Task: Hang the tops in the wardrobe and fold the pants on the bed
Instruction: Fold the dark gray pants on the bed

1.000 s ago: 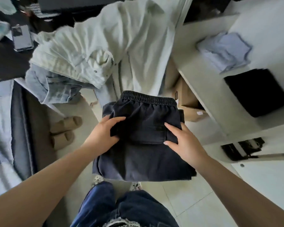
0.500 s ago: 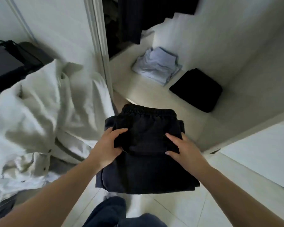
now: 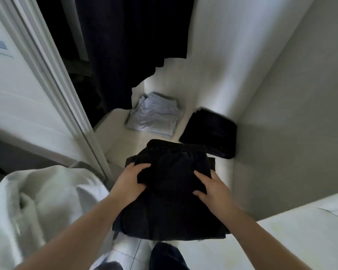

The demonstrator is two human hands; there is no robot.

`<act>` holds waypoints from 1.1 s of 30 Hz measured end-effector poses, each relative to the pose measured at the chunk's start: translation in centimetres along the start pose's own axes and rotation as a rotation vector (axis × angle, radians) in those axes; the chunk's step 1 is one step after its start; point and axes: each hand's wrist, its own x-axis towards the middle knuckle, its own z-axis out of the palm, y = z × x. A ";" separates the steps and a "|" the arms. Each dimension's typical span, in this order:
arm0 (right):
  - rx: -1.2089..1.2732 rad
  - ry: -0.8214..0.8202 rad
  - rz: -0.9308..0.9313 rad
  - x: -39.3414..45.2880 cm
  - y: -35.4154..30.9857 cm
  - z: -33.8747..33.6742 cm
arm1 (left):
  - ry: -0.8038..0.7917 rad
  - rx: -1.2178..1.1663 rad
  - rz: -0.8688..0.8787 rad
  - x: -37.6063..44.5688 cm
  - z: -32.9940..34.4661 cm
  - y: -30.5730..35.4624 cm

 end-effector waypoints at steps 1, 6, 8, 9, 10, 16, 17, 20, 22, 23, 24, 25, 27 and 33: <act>0.001 0.010 -0.002 1.2 0.0 -0.1 | -0.004 -0.004 0.002 1.3 -0.3 0.0; 0.057 0.056 -0.028 8.7 0.6 -0.7 | 0.008 0.018 -0.010 9.1 -1.9 -0.1; 0.084 0.062 -0.032 11.7 0.9 -0.9 | 0.021 0.072 -0.009 12.1 -2.3 -0.2; 0.101 0.059 -0.028 13.8 1.2 -0.8 | 0.032 0.095 -0.006 14.2 -2.4 -0.5; 0.113 0.055 -0.027 15.5 1.4 -0.8 | 0.043 0.108 -0.005 15.9 -2.5 -0.7; 0.175 0.109 -0.053 26.3 1.7 -1.4 | 0.125 0.151 0.066 26.2 -4.7 -1.2; 0.185 0.129 -0.057 28.1 1.7 -1.6 | 0.144 0.162 0.099 28.0 -5.1 -1.1; 0.220 0.191 -0.073 33.2 1.8 -1.8 | 0.196 0.166 0.174 33.2 -6.4 -1.0; 0.235 0.218 -0.080 36.0 1.8 -1.5 | 0.208 0.180 0.222 36.1 -7.1 -1.3; 0.241 0.230 -0.081 37.4 1.8 -1.1 | 0.211 0.190 0.246 37.4 -7.3 -1.6; 0.246 0.240 -0.077 38.8 1.9 -0.4 | 0.208 0.198 0.262 38.8 -7.5 -2.2; 0.251 0.247 -0.069 40.1 2.0 0.3 | 0.198 0.207 0.268 40.1 -7.5 -2.8; 0.258 0.244 -0.053 42.4 2.3 2.2 | 0.182 0.250 0.249 42.6 -7.5 -4.3; 0.270 0.120 0.058 46.8 4.3 8.2 | 0.084 0.403 -0.009 47.5 -5.1 -9.4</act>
